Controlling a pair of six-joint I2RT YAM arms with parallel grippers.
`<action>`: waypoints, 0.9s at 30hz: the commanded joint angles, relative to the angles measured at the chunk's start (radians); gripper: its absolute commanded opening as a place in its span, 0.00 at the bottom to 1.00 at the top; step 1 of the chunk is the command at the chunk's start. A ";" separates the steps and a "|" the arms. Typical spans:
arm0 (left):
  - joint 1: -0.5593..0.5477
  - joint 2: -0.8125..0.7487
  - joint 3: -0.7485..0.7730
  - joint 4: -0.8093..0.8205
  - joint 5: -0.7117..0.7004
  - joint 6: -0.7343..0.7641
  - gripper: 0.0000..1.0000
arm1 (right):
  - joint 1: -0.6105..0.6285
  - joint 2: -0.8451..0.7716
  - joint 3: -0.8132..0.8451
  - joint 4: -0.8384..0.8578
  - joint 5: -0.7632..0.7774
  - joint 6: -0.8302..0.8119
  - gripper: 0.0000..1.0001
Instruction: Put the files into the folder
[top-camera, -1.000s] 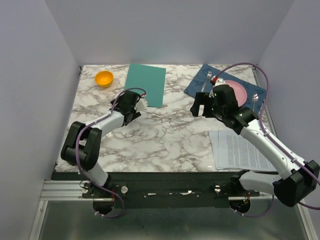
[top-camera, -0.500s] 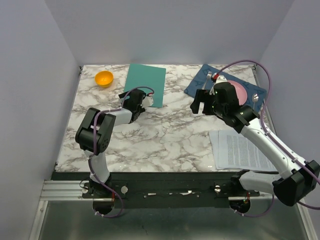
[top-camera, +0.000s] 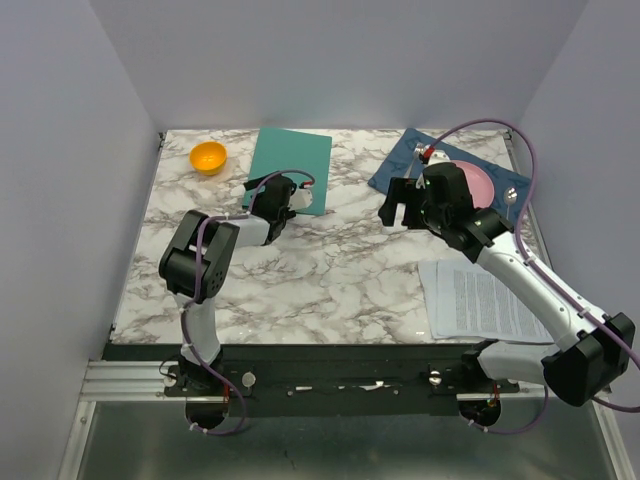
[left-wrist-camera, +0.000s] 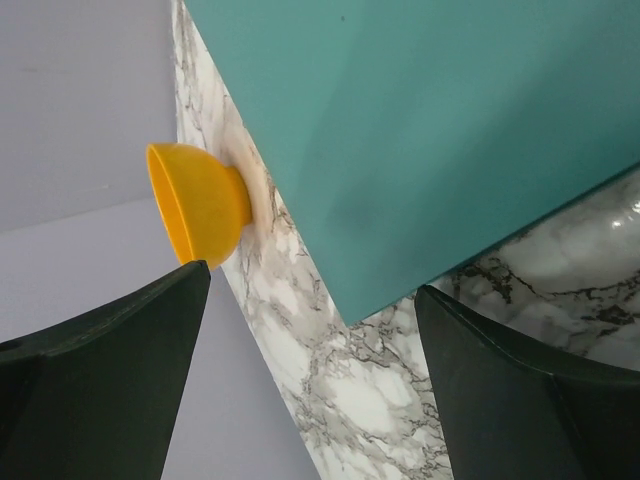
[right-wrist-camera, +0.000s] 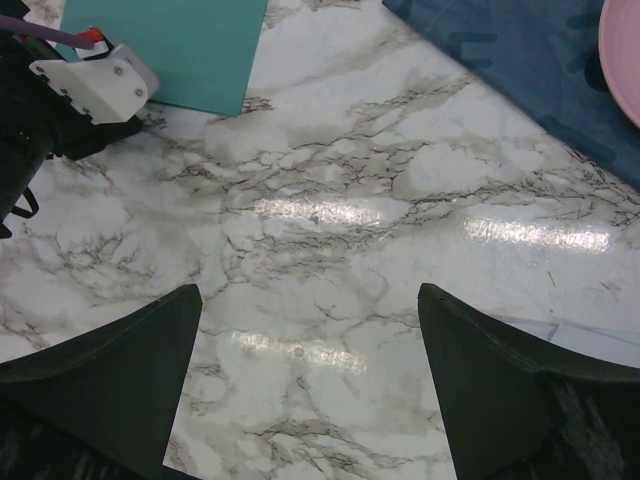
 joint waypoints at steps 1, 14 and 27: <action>-0.004 0.024 0.043 0.056 -0.019 0.000 0.98 | -0.002 0.009 -0.008 0.023 0.026 0.017 0.97; -0.004 0.056 0.048 0.062 -0.036 0.016 0.98 | -0.013 0.017 0.012 0.027 0.032 0.022 0.96; -0.005 0.124 0.049 0.266 -0.096 0.033 0.94 | -0.013 0.002 0.000 0.042 0.022 0.042 0.93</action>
